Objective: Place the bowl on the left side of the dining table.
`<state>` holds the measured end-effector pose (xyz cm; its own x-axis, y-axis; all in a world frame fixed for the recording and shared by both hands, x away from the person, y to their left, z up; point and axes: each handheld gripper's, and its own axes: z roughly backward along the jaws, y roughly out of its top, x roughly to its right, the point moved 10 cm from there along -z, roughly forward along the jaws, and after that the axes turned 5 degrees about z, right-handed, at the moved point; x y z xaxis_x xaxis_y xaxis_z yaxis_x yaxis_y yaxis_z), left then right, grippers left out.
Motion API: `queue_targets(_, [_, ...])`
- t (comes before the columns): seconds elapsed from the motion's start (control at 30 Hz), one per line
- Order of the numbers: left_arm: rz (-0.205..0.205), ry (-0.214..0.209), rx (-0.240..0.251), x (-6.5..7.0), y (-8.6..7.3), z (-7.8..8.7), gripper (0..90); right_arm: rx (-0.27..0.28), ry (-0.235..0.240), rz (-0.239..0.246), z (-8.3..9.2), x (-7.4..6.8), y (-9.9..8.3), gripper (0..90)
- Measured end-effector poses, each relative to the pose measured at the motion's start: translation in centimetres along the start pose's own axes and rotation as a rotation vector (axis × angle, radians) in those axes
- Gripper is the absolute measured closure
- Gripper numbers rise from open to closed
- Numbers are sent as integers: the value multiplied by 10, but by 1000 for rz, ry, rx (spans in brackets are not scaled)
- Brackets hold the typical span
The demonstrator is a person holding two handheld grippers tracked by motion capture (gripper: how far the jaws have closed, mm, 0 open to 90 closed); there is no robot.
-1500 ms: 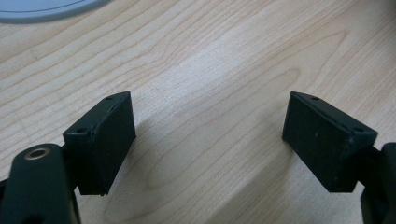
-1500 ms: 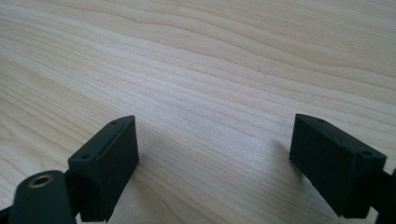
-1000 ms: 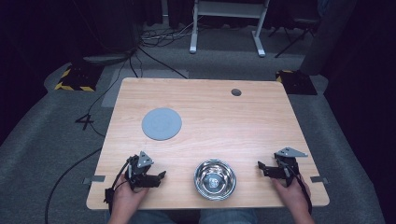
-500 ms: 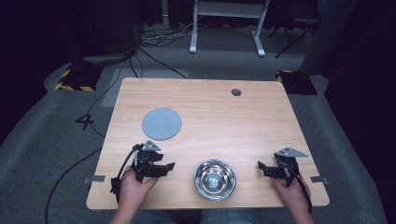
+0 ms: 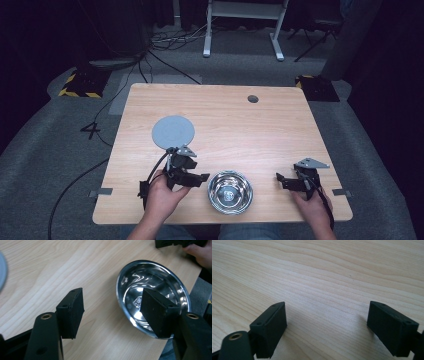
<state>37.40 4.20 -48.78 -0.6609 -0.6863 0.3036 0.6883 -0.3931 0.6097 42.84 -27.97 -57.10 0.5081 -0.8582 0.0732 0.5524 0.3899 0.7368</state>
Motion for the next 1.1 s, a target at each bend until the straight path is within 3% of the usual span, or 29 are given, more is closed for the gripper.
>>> queue_targets(0.17, [-23, -23, -19, 14, 7, -14, 362, -1, 0, 0, 0, 0, 0, 162])
queue_targets(0.27, [-28, -17, -30, 13, 7, -19, 373, 0, -1, 0, 0, 0, 0, 163])
queue_targets(0.33, [-6, -35, -54, 12, 4, -30, 374, -2, 3, -2, 0, 0, 0, 163])
queue_targets(0.83, [-13, -21, -143, 11, -8, -64, 400, -2, 3, -2, 0, 0, 0, 163])
queue_targets(0.93, [-11, -22, -150, 11, -9, -67, 439, -2, 3, -2, 0, 0, 0, 163])
queue_targets(1.1, [-20, 21, -196, 9, -15, -76, 569, -2, 3, -2, 0, 0, 0, 163])
